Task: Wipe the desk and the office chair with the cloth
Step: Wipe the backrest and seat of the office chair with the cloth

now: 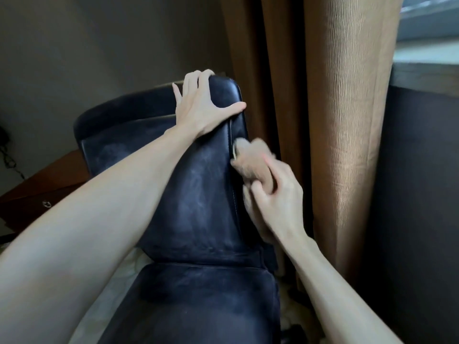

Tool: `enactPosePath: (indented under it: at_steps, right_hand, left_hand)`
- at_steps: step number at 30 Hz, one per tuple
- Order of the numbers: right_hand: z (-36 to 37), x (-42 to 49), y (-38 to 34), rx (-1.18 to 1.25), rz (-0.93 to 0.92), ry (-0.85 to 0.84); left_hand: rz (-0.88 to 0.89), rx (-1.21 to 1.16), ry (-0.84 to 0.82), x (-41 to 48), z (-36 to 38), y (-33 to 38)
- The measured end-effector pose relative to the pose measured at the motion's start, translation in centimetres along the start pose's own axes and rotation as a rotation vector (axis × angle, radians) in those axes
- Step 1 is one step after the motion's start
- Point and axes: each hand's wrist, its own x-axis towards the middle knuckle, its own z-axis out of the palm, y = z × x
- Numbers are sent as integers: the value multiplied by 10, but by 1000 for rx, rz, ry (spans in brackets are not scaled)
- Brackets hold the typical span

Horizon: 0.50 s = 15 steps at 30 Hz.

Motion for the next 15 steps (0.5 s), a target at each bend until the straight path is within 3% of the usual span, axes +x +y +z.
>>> enactPosePath:
  at_steps: [5,8,15]
  right_hand:
    - [27,11,-6,-174,-86,55]
    - [30,-17,19,-97,7,77]
    - [21,-89,78,-89,276,-160]
  left_hand:
    - [45,-56,21,-3,2,12]
    - [39,-70,36,-1,2,15]
    - [-1,-73,66,-1,1,5]
